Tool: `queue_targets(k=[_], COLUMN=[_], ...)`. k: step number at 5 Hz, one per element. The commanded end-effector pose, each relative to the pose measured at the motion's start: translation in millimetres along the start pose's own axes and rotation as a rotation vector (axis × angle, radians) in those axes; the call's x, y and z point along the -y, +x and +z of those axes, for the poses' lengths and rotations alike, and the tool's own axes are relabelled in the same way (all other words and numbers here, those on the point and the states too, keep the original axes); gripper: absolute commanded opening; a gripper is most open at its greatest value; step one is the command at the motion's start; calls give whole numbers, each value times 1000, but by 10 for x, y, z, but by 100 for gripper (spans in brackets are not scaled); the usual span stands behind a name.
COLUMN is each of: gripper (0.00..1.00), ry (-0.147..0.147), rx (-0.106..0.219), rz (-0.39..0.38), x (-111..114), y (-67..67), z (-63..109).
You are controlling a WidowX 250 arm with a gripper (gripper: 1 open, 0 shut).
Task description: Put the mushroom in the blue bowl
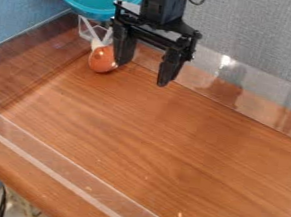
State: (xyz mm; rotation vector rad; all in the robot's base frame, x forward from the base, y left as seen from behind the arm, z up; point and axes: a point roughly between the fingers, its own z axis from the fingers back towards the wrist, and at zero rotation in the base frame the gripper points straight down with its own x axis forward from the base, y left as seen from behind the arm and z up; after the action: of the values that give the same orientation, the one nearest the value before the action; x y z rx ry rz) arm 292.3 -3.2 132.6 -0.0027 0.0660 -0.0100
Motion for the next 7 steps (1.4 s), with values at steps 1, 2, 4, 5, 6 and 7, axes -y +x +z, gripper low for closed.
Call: queue_targets(k=[1,2,4,5,6,7], gripper=[100,100,100,100,100,100], ry=[-6,-15,-24,-24,-25,-25], rx=[11,23,43,44,44,40], rz=[38,96,166,194,219,236], x=[-159,-412,-724,-837,-933,-983], y=[71,158,439,533,632,680], z=[14,33,-32,-74,-122,-172])
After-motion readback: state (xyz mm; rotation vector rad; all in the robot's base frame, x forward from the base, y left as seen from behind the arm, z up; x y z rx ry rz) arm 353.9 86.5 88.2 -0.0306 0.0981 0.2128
